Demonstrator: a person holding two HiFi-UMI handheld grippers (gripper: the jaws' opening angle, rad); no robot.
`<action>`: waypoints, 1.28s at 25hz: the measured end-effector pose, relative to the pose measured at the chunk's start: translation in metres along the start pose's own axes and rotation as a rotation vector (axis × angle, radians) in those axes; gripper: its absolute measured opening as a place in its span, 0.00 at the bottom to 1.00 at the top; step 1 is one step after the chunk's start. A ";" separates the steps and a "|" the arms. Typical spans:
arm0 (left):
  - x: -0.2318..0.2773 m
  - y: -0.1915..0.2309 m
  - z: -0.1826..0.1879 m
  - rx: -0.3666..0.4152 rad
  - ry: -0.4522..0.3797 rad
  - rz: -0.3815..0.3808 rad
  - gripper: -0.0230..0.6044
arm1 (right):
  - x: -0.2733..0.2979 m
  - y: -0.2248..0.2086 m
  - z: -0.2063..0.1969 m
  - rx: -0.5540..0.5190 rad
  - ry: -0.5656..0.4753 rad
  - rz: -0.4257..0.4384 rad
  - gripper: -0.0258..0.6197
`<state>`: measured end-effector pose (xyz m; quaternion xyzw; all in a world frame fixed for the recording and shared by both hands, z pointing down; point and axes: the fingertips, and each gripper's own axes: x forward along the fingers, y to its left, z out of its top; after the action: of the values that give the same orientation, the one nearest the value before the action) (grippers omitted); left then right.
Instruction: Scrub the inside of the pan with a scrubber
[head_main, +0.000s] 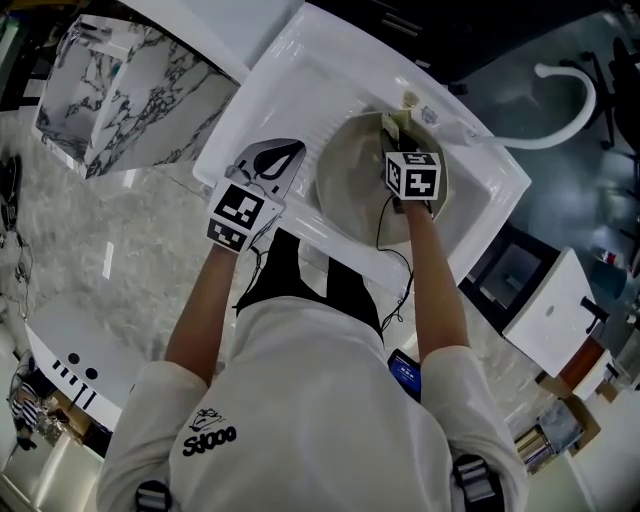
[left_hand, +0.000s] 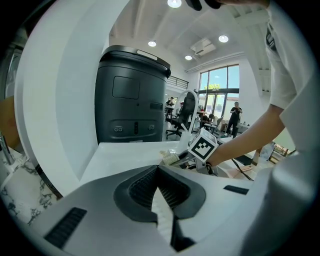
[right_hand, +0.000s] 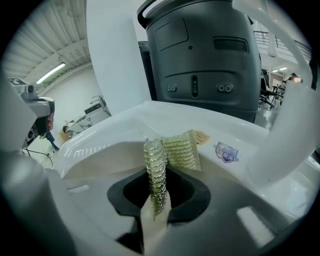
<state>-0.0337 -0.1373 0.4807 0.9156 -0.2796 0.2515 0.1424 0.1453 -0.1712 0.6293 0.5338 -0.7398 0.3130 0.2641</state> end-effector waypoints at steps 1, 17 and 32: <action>0.000 0.000 0.000 -0.001 0.000 0.000 0.04 | 0.002 0.002 0.000 0.002 0.001 0.017 0.16; -0.009 0.011 -0.003 -0.006 0.002 0.022 0.04 | 0.020 0.041 0.003 0.009 0.024 0.152 0.16; -0.016 0.017 -0.014 -0.017 0.019 0.013 0.04 | 0.019 0.084 0.000 -0.072 0.079 0.273 0.16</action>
<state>-0.0607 -0.1381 0.4860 0.9101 -0.2860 0.2589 0.1513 0.0593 -0.1633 0.6276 0.4058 -0.8052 0.3402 0.2670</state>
